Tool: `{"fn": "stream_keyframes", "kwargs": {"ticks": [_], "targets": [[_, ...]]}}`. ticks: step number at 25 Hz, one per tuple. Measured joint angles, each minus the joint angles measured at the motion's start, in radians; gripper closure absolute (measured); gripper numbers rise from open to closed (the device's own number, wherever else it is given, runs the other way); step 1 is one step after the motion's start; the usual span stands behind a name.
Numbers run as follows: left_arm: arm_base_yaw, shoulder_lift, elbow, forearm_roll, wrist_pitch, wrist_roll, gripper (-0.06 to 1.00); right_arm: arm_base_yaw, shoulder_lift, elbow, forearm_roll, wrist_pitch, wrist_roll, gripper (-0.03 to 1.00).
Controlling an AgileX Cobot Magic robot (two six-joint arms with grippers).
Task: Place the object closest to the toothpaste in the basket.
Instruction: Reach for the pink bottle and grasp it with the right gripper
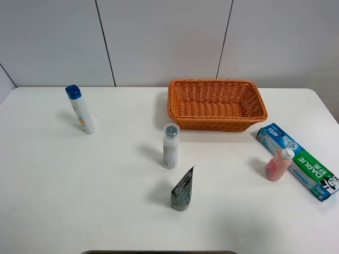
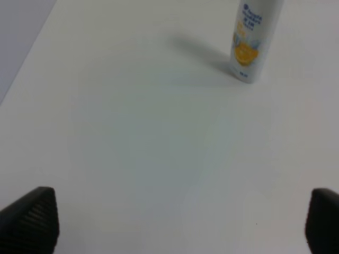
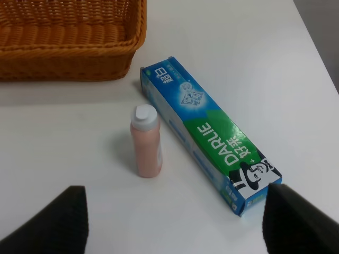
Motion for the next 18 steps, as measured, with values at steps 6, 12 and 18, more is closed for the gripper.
{"fn": "stream_keyframes", "kwargs": {"ticks": [6,12,18], "targets": [[0.000,0.000,0.000,0.000,0.000,0.000,0.00,0.000,0.000,0.000,0.000,0.000,0.000,0.26],[0.000,0.000,0.000,0.000,0.000,0.000,0.00,0.000,0.000,0.000,0.000,0.000,0.000,0.26],[0.000,0.000,0.000,0.000,0.000,0.000,0.00,0.000,0.000,0.000,0.000,0.000,0.000,0.26]]}}
